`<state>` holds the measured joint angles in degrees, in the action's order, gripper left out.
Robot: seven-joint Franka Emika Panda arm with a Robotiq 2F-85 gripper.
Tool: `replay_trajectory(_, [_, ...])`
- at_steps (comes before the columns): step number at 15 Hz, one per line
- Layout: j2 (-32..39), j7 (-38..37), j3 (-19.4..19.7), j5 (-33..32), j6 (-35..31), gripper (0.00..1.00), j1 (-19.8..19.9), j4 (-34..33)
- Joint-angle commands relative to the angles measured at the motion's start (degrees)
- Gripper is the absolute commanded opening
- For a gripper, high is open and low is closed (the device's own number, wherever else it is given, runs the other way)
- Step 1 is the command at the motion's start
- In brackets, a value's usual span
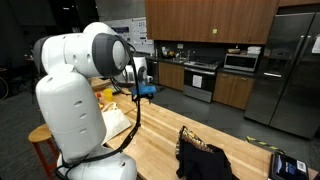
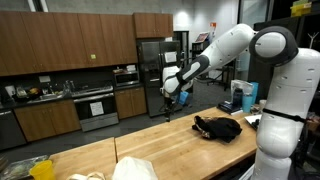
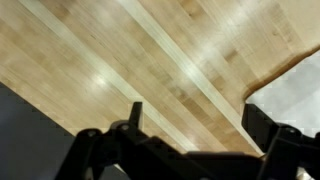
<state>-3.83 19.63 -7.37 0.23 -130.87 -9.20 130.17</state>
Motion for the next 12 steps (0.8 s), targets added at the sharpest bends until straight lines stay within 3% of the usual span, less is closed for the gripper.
replay_trajectory(1, [4.5, 5.0, -4.0, 2.9, 0.6, 1.00, -4.0, -5.2])
replay_trajectory(6, [12.4, 14.3, -10.1, 8.5, -4.3, 1.00, -7.8, -10.5])
replay_trajectory(12, [23.1, 31.6, -17.2, 15.3, -4.9, 1.00, -6.6, -14.6])
